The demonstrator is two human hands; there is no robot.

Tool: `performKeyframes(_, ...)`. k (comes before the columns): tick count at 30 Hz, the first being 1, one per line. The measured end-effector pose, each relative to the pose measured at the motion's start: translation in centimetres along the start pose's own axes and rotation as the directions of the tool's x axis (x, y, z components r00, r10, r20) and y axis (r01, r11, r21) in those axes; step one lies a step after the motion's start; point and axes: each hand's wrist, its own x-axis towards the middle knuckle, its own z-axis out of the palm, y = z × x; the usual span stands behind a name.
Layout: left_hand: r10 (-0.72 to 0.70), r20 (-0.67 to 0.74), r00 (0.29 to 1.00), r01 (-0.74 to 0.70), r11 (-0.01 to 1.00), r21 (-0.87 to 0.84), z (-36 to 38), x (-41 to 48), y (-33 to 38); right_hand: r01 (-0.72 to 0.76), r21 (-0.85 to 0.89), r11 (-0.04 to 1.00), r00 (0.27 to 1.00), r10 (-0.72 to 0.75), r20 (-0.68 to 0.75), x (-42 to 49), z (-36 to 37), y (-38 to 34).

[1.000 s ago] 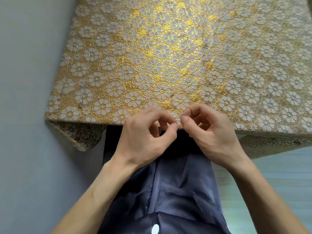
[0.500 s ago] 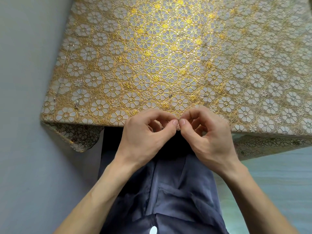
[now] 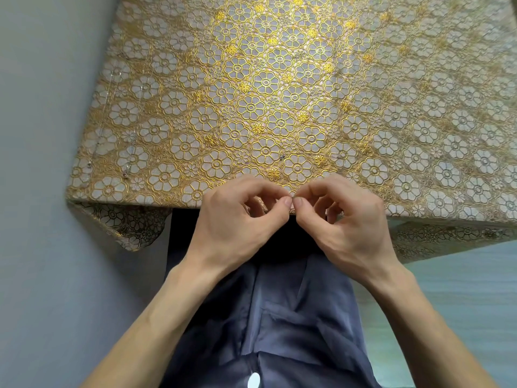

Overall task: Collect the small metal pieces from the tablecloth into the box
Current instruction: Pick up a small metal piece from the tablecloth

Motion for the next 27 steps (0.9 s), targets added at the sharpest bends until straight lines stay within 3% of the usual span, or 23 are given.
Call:
performKeyframes(5,0.017,-0.013,1.000,-0.017,0.999,0.031,-0.14,-0.08,0.21,0.052,-0.049,0.997,0.999,-0.052,-0.010,-0.01,0.02,-0.06)
performKeyframes(12,0.082,-0.033,0.996,-0.077,0.989,0.126,-0.21,-0.27,0.37,-0.031,0.039,0.999,0.999,0.030,0.030,-0.13,-0.13,-0.19)
performKeyframes(27,0.142,0.011,0.990,-0.141,0.970,0.199,-0.29,-0.38,0.27,-0.012,0.012,1.000,0.997,0.011,0.075,-0.25,-0.32,-0.02)
